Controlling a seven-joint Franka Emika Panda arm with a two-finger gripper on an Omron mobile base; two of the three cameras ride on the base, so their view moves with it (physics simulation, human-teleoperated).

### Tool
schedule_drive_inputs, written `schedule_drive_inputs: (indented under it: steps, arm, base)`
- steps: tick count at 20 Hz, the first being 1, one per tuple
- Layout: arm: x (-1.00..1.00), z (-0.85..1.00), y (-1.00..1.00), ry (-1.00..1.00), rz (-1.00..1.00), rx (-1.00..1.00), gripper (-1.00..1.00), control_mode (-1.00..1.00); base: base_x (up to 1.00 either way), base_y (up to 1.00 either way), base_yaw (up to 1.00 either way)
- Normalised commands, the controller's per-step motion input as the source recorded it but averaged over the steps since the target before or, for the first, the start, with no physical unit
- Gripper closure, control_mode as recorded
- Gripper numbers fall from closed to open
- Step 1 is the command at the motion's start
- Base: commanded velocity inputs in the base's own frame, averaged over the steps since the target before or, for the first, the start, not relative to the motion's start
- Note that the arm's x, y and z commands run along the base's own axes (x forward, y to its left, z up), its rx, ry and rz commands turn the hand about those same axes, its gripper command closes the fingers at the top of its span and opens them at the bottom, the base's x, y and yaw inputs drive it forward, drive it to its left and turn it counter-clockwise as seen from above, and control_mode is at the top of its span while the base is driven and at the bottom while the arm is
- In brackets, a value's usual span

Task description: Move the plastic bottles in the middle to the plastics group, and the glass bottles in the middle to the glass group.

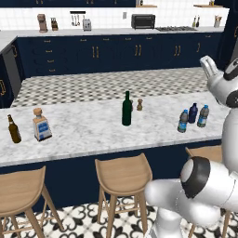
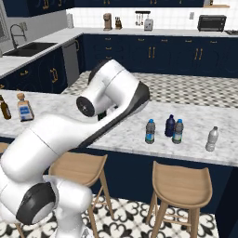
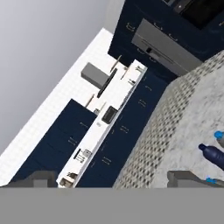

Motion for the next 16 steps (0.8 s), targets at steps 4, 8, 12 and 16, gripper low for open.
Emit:
schedule_drive_inputs:
  steps: [4,8,12,16]
  arm:
    - [-0.10,-0.16,0.35,0.08,0.07,-0.53,-1.00,-1.00]
    - [0.00,0.06,0.28,0.37,0.06,-0.16,-1.00,-1.00]
    - [-0.11,0.15,0.20,0.41,0.05,0.15,-1.00,-1.00]
    - [-0.27,0.15,0.26,0.27,0.06,0.27,-1.00,-1.00]
  base:
    - [0.00,0.00,0.00]
    - [0.00,0.00,0.00]
    - [0.00,0.00,0.00]
    - [0.00,0.00,0.00]
